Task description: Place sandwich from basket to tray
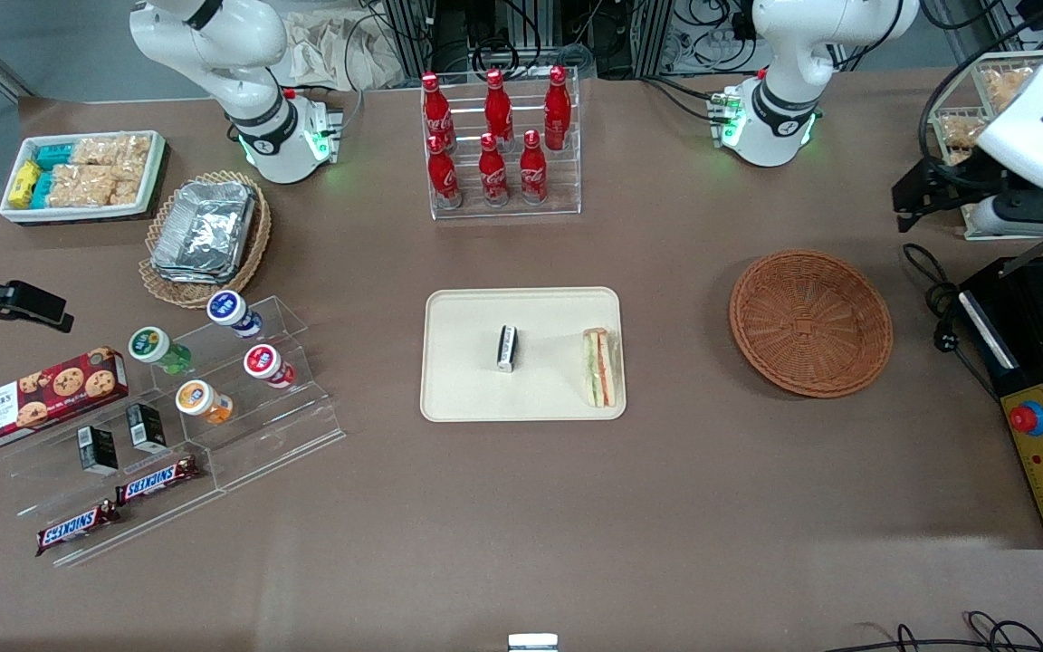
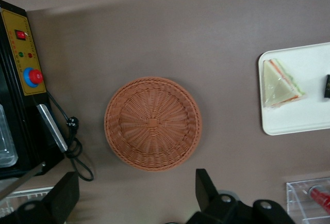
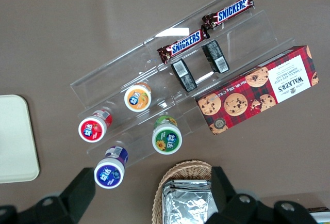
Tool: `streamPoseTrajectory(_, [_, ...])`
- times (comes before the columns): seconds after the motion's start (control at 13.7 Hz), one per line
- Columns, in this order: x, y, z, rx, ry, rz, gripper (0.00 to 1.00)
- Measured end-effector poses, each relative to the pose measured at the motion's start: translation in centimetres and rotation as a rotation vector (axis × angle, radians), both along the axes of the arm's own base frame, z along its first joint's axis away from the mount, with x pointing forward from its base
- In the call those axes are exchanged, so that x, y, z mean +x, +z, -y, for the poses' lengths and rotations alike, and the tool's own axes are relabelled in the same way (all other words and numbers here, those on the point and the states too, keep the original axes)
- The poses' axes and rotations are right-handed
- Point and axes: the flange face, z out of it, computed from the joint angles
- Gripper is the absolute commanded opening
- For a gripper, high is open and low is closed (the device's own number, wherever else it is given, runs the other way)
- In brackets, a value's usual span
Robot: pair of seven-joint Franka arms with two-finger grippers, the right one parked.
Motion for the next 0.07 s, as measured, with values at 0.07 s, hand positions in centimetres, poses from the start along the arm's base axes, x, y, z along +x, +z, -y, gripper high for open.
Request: streamPoseTrajectory(0.07, [0.25, -0.39, -0.32, 0.001, -0.007, -0.008, 1.0])
